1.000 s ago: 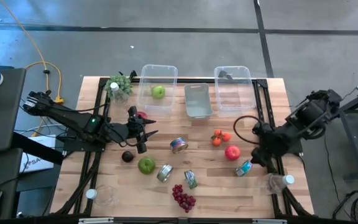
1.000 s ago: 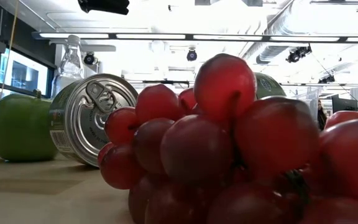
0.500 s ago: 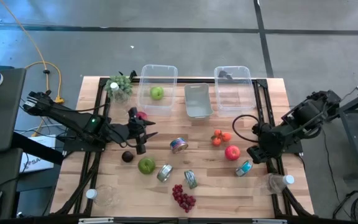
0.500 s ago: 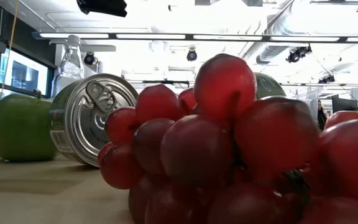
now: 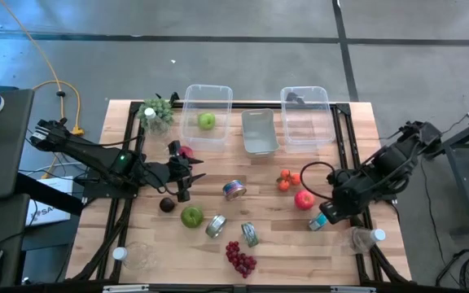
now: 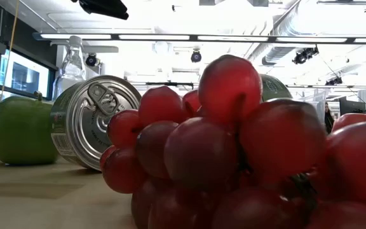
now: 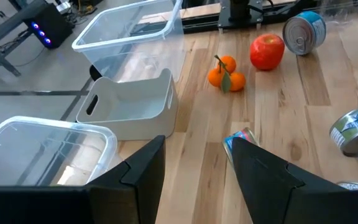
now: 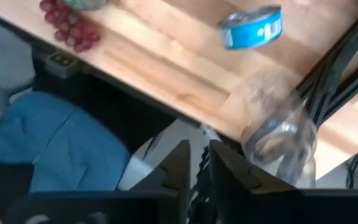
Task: Pick & Place Food Item
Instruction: Put the bottom right plastic bottle into the right transparent bin
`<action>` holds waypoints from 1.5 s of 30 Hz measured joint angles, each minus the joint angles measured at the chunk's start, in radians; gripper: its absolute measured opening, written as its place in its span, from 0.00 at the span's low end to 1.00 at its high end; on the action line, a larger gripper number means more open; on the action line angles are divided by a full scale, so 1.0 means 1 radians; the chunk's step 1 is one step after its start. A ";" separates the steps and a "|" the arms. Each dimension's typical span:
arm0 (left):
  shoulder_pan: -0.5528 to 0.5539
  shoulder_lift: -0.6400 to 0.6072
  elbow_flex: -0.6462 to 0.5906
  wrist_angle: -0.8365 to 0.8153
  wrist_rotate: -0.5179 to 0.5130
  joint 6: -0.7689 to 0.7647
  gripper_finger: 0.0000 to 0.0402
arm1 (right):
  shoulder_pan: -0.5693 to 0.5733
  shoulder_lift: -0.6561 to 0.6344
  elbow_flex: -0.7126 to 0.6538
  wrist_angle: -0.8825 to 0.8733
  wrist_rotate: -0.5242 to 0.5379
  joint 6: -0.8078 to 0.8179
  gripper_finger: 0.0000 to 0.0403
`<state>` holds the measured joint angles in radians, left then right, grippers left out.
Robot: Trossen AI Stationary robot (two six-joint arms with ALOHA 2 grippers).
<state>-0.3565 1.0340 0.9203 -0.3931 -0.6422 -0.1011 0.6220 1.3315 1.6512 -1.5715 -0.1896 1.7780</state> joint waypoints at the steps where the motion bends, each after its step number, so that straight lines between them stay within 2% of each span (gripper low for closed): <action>1: 0.000 0.000 0.000 0.000 0.000 0.000 0.44 | 0.000 0.000 -0.014 0.000 0.009 -0.016 0.08; 4: 0.000 0.000 0.000 0.000 0.000 0.000 0.44 | 0.000 0.000 -0.065 0.001 0.007 -0.068 0.02; 14: 0.000 0.000 0.000 -0.021 0.000 0.001 0.44 | 0.000 0.000 -0.217 -0.001 -0.090 -0.159 0.01; 20: 0.007 0.000 0.000 -0.028 -0.001 0.003 0.44 | -0.001 0.000 -0.228 0.006 0.032 -0.212 0.00; 29: 0.008 0.000 0.000 -0.027 -0.001 0.052 0.44 | 0.011 0.000 -0.227 0.018 0.086 -0.222 0.00; 35: 0.008 0.000 0.000 -0.027 -0.001 0.059 0.44 | 0.011 0.000 -0.227 0.003 0.158 -0.136 0.00; 45: 0.008 0.000 0.000 -0.037 -0.002 0.058 0.44 | 0.011 0.000 -0.227 0.002 0.264 -0.209 0.00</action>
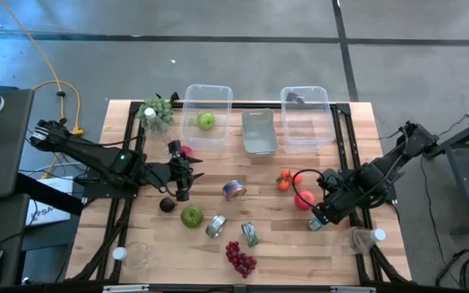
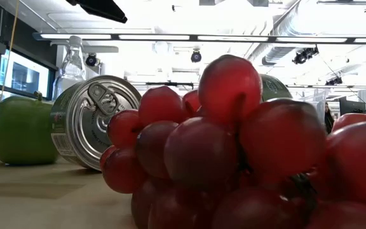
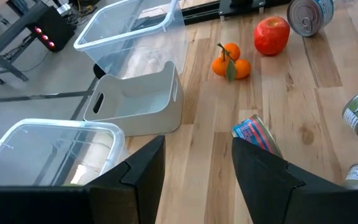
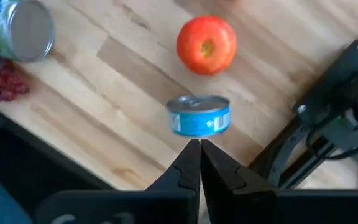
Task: Pick & Place Food Item
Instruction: Put the bottom right plastic bottle into the right transparent bin
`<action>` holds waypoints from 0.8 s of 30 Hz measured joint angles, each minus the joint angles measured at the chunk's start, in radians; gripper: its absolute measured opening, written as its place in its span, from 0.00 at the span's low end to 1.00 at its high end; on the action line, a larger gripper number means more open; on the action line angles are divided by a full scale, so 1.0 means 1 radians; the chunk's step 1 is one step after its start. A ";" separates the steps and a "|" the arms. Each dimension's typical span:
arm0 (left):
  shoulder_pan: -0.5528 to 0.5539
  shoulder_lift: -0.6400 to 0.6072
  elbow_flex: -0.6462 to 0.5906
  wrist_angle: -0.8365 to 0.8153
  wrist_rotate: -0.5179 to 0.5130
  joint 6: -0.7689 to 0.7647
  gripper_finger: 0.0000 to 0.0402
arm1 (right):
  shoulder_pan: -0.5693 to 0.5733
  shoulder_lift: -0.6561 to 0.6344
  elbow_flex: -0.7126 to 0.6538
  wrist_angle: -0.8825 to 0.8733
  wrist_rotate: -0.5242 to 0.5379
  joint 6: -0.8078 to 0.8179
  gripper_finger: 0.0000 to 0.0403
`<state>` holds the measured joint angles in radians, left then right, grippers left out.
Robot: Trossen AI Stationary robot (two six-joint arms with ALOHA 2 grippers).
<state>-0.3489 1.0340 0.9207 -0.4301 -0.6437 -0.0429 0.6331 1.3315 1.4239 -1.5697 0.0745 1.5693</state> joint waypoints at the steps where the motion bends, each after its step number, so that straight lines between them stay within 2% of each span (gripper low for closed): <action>1: 0.000 0.000 0.000 0.000 0.000 0.000 0.44 | 0.000 0.000 0.000 0.000 0.016 -0.006 0.00; 7: 0.000 0.000 0.000 0.000 0.000 -0.003 0.44 | -0.001 0.000 0.001 0.000 0.063 -0.019 0.00; 11: 0.000 0.000 0.000 0.000 0.000 -0.003 0.44 | 0.000 0.000 0.001 -0.001 0.124 0.038 0.00; 15: 0.000 0.000 0.000 -0.007 0.000 -0.002 0.44 | 0.000 0.000 0.002 -0.001 0.137 0.027 0.02; 24: 0.000 0.000 0.000 -0.016 0.000 -0.002 0.44 | 0.024 0.000 0.001 0.003 0.245 -0.008 0.17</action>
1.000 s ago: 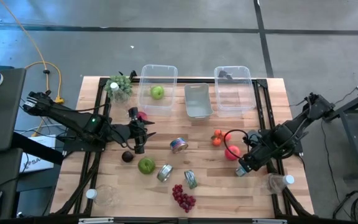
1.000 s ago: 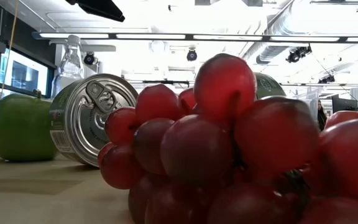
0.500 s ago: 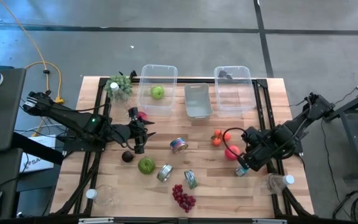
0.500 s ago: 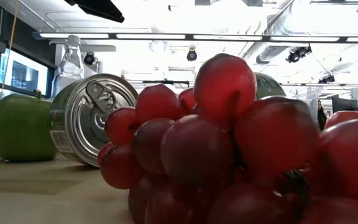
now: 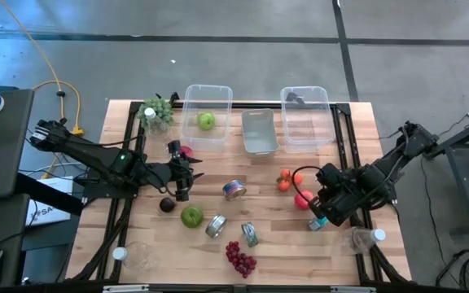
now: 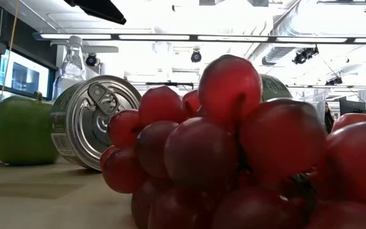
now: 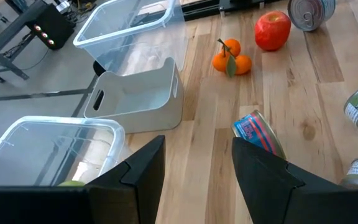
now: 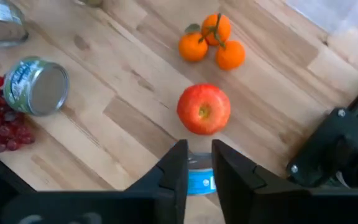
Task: Pick & Place Food Item
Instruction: Put the bottom right plastic bottle into the right transparent bin
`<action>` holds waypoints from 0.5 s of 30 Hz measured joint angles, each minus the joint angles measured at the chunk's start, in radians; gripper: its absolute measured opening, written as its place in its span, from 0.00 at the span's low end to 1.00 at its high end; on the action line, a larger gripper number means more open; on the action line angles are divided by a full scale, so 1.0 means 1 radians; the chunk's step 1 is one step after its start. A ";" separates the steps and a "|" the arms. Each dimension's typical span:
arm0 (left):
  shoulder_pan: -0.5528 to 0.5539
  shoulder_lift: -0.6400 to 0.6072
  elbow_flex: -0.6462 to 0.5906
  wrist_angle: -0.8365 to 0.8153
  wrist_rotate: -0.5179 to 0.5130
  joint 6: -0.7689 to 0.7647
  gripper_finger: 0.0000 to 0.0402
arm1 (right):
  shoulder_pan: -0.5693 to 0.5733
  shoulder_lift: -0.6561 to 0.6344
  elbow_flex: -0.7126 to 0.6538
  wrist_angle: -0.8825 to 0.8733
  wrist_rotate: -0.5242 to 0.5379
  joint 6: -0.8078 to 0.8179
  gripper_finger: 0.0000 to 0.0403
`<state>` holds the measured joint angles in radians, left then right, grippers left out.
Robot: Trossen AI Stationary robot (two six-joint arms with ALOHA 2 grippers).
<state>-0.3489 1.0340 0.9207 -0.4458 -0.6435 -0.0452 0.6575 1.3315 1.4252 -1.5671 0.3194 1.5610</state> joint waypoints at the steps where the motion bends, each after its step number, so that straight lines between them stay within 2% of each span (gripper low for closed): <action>1: 0.000 0.000 0.000 0.000 0.000 0.000 0.44 | -0.002 0.000 0.000 0.000 0.001 0.015 0.19; 5: 0.000 0.000 0.000 0.000 0.000 0.000 0.44 | -0.021 0.000 0.000 -0.003 -0.002 0.034 0.27; 10: 0.000 0.000 0.000 0.000 0.000 0.000 0.44 | -0.030 0.000 0.000 -0.003 0.075 -0.048 0.38; 15: 0.000 0.000 0.000 0.000 0.000 -0.012 0.44 | -0.029 0.000 0.000 0.011 0.097 -0.095 0.49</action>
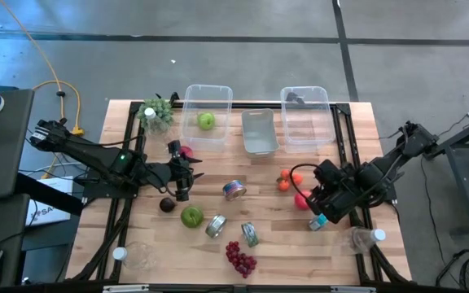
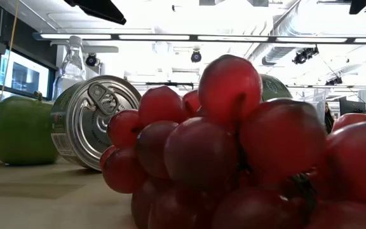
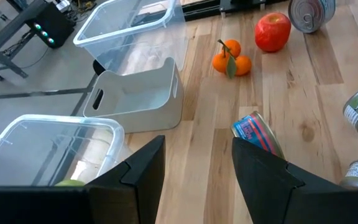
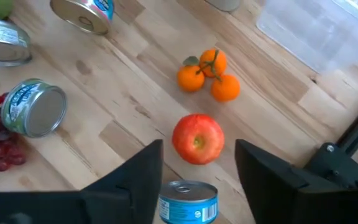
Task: Pick & Place Food Item
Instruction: Put the bottom right plastic bottle into the right transparent bin
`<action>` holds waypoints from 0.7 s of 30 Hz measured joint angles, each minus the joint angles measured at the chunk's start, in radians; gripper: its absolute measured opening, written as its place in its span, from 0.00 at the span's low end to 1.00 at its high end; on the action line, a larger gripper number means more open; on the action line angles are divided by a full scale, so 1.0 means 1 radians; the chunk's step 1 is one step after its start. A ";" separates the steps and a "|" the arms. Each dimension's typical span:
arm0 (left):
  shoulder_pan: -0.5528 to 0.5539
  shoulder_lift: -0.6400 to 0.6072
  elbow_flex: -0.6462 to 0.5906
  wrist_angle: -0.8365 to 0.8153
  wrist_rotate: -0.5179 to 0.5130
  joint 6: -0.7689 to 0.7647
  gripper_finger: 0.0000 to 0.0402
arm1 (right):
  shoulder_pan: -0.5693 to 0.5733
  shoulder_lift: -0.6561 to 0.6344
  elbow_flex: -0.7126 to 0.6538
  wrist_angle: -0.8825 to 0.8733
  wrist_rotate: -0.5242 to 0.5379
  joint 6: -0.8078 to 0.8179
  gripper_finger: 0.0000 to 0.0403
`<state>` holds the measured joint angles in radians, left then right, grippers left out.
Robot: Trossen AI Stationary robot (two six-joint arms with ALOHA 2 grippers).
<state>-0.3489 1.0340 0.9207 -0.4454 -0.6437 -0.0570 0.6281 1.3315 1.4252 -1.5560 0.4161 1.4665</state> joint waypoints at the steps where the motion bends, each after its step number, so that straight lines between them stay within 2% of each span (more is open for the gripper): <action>1: 0.000 0.000 0.000 0.000 0.000 0.000 0.44 | 0.000 0.000 0.000 0.008 0.001 -0.003 0.52; 8: 0.000 0.000 0.000 0.000 0.000 -0.001 0.44 | -0.006 0.000 0.000 0.075 0.059 -0.035 0.74; 12: 0.000 0.000 0.000 0.000 0.000 -0.003 0.44 | -0.031 0.011 0.000 0.070 0.044 -0.045 0.84; 16: 0.000 0.000 0.000 0.000 0.000 -0.003 0.44 | -0.050 0.014 0.000 0.059 -0.116 -0.061 0.90; 21: 0.000 0.000 0.000 0.000 0.000 -0.003 0.44 | -0.068 0.014 0.000 0.001 -0.340 -0.029 0.90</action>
<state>-0.3489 1.0340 0.9207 -0.4454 -0.6437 -0.0605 0.5601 1.3453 1.4250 -1.5552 0.0762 1.4375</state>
